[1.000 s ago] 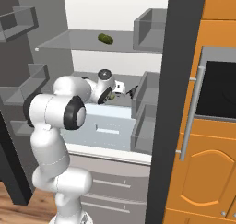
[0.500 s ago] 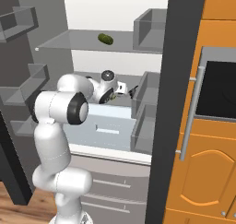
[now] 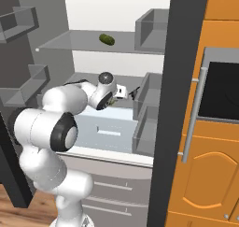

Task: Place one cucumber and one fish in each tupperware on the nearby counter, to pack two identical lunches.

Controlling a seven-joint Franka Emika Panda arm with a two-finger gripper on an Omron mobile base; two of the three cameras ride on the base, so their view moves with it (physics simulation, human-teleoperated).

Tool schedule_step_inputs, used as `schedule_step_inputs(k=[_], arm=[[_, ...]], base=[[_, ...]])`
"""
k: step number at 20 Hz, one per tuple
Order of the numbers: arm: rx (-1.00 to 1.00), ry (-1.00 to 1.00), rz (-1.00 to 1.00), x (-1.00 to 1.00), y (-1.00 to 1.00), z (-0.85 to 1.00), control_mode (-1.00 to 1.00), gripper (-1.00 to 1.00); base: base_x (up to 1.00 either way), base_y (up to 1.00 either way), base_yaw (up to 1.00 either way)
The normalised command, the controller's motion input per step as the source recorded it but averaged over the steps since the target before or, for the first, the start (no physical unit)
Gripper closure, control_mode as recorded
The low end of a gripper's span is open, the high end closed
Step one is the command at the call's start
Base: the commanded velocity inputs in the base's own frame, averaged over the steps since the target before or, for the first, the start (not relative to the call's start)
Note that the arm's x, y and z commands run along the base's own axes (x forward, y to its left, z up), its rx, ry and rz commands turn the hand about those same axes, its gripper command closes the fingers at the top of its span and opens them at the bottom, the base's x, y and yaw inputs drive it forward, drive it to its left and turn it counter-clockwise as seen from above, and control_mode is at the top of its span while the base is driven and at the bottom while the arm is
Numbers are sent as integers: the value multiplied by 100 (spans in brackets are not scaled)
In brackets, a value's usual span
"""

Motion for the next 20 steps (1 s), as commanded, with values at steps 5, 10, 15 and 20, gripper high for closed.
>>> schedule_step_inputs(k=[5, 10, 15, 20], arm=[[-8, 0, 10, -94, 3, 50, -100, 100], [-7, 0, 6, -100, 3, 33, -100, 100], [-3, 0, 4, -100, 0, 37, -100, 100], [0, 0, 0, 0, 0, 0, 100, 100]], base=[[0, 0, 0], [0, 0, 0], [0, 0, 0], [-100, 0, 5]])
